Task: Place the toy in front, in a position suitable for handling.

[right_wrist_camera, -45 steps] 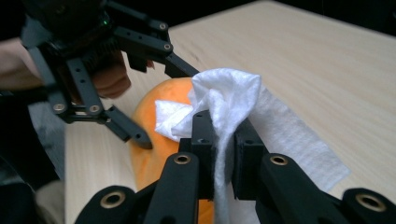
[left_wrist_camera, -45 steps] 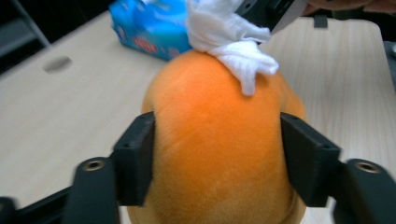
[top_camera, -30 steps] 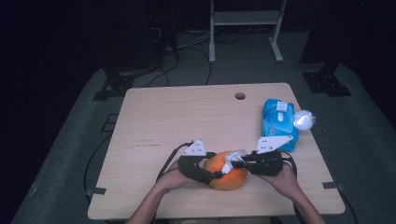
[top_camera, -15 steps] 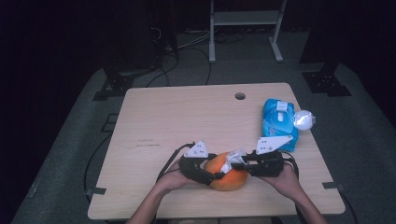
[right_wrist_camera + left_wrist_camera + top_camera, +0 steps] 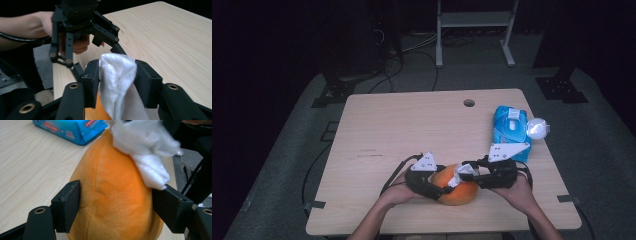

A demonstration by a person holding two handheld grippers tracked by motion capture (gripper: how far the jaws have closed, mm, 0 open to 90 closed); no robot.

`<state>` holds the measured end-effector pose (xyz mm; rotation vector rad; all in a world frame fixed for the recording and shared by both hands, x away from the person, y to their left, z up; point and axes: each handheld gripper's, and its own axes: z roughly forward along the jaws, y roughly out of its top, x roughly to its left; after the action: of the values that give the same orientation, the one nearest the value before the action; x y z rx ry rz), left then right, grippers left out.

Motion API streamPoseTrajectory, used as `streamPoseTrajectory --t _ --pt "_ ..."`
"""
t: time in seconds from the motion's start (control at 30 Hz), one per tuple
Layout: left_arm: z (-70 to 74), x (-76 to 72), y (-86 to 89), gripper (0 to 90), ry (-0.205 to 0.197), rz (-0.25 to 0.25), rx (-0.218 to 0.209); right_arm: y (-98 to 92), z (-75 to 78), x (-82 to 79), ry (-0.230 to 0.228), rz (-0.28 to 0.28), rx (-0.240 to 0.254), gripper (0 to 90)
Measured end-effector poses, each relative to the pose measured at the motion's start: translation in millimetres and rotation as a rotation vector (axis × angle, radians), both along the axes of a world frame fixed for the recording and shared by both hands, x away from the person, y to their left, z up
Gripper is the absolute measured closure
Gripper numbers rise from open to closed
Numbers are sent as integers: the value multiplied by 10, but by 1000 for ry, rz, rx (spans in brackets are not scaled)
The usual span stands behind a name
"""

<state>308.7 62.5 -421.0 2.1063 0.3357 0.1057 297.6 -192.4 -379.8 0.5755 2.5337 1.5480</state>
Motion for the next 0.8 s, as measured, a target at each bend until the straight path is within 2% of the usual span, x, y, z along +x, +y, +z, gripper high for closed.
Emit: streamPoseTrajectory --t 0.03,0.07,0.13,0.23,0.33,0.4,0.43,0.47,0.5,0.6,0.67,0.7,0.73,0.77,0.8 --pt "2 -7 -8 253 -4 -3 7 75 -41 -13 -24 -12 -27 644" --pt "2 -7 -8 250 -4 -3 7 75 -41 -13 -24 -12 -27 644" --pt "-14 1 9 248 4 -5 8 136 -94 -35 -47 -17 -55 733" --pt "-17 17 30 257 10 6 11 128 -101 -45 -68 -28 -77 791" --pt "-22 34 46 264 13 15 13 88 -88 -42 -70 -34 -83 796" --pt "-34 56 75 264 27 27 4 -7 -95 -31 -68 -56 -80 796" --pt "-41 63 83 263 33 32 -4 -116 -124 -5 -36 -73 -62 796" --pt "-44 68 84 263 35 33 -6 -116 -124 -5 -36 -73 -62 796" --pt "-44 61 67 263 28 31 -7 -179 -156 24 -5 -72 -35 796" --pt "-40 50 47 257 25 40 -2 -176 -154 19 -6 -69 -26 795" --pt "-41 23 2 254 17 43 -11 -76 -141 -5 -21 -38 -7 795" --pt "-37 14 -8 246 12 38 -2 -27 -144 -16 -21 -17 -7 794" --pt "-37 14 -8 232 12 38 -2 -27 -144 -16 -21 -17 -7 794" --pt "-22 7 6 215 1 28 5 55 -147 -36 -47 0 -39 794" --pt "-16 25 33 193 7 25 -12 52 -139 -34 -46 4 -42 794"
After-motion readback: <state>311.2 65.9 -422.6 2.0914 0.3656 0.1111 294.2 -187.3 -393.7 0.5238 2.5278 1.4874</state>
